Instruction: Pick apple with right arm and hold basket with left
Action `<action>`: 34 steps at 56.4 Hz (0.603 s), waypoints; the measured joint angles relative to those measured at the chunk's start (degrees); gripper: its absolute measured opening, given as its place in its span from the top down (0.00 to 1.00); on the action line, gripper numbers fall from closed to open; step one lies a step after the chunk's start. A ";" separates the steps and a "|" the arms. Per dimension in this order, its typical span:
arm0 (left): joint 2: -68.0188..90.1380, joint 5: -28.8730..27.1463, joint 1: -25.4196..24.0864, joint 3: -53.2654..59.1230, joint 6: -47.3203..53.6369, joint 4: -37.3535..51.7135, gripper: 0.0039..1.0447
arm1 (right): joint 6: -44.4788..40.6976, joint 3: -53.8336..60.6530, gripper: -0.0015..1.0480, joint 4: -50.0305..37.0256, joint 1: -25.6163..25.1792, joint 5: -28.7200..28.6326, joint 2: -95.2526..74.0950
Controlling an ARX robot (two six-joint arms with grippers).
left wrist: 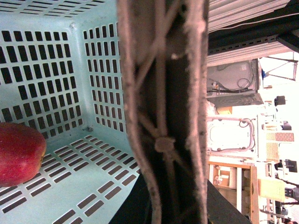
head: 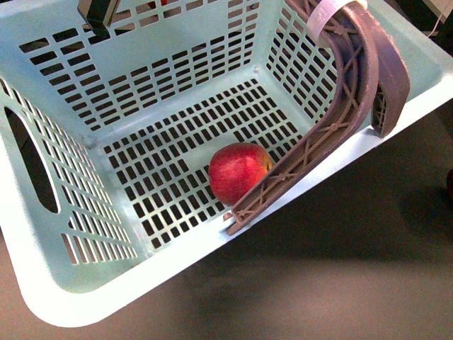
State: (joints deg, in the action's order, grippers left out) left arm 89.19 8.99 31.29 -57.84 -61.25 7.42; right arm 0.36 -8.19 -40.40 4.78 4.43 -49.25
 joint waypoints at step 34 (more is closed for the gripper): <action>0.00 0.07 0.02 0.00 -0.04 0.00 0.94 | -0.04 7.17 0.98 9.53 -4.59 -4.42 17.59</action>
State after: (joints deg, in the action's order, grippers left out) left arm 89.19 9.06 31.31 -57.84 -61.30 7.42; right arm 0.32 -1.02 -30.87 0.19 0.01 -31.66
